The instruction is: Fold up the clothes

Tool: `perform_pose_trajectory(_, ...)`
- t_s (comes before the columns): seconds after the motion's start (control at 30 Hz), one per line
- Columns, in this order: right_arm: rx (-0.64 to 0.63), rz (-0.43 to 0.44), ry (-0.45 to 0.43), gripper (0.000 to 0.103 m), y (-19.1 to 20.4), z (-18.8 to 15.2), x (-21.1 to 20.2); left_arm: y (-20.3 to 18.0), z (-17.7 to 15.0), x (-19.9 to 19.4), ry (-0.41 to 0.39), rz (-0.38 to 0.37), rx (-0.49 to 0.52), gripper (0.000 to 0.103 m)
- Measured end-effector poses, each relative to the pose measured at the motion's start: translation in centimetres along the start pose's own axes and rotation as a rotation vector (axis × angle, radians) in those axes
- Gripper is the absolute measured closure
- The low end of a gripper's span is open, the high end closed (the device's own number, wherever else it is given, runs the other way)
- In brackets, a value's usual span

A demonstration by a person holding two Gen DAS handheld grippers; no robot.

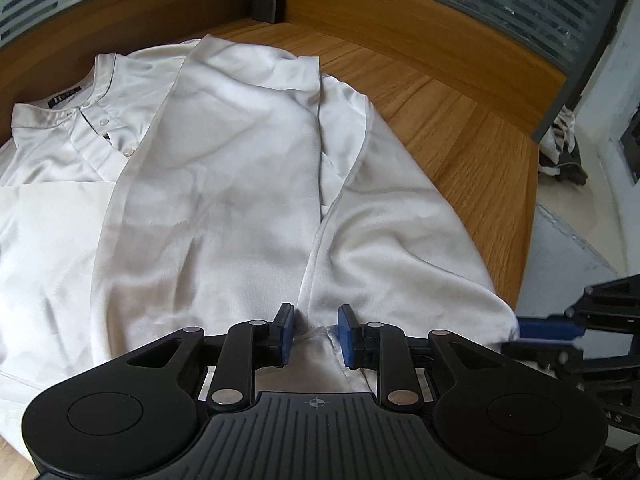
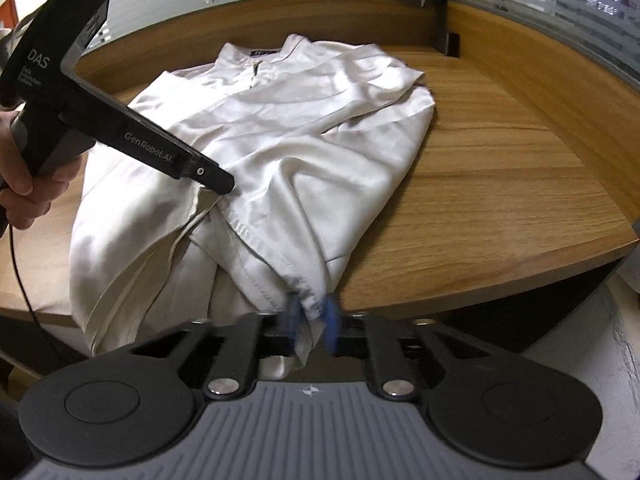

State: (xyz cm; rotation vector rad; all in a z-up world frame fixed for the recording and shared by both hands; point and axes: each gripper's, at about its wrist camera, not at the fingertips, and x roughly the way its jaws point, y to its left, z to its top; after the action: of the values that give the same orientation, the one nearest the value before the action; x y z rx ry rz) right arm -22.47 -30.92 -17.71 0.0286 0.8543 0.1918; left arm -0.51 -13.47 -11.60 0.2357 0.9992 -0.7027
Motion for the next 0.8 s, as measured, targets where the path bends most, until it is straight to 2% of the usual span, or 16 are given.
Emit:
perform_pose_trajectory(0.13, 0.006, -0.052, -0.011, 0.1, 1.3, -0.1, -1.9, 0.1, 0.1, 0.0, -0.006, -0.022, 0.004, 0.071)
perform_pose_trajectory(0.23, 0.024, -0.061, 0.026, 0.099, 3.1, -0.7, -2.8, 0.4, 0.4, -0.6, -0.016, -0.025, -0.002, 0.072)
perform_pose_trajectory(0.33, 0.035, -0.047, 0.088, 0.096, 4.7, -1.7, -2.4, 1.5, 0.8, -3.6, -0.099, -0.031, -0.014, 0.069)
perform_pose_trajectory(0.4, 0.036, -0.032, 0.122, 0.096, 5.3, -2.3, -1.9, 2.4, 1.0, -5.5, -0.138, -0.027, -0.01, 0.063)
perform_pose_trajectory(0.5, 0.043, -0.028, 0.117, 0.09, 5.5, -2.2, -2.2, 3.9, 0.1, -7.3, -0.124, -0.025, -0.004, 0.061)
perform_pose_trajectory(0.53, 0.048, -0.025, 0.107, 0.083, 5.4, -2.1, -2.4, 4.1, -0.5, -7.5, -0.11, -0.022, 0.001, 0.061)
perform_pose_trajectory(0.6, 0.059, -0.014, 0.084, 0.075, 4.9, -1.7, -2.9, 4.5, -1.9, -7.9, -0.083, -0.016, 0.008, 0.061)
perform_pose_trajectory(0.8, 0.111, 0.054, 0.069, 0.068, 1.3, -1.5, -3.5, 4.0, -6.6, -9.0, -0.031, -0.027, -0.024, 0.061)
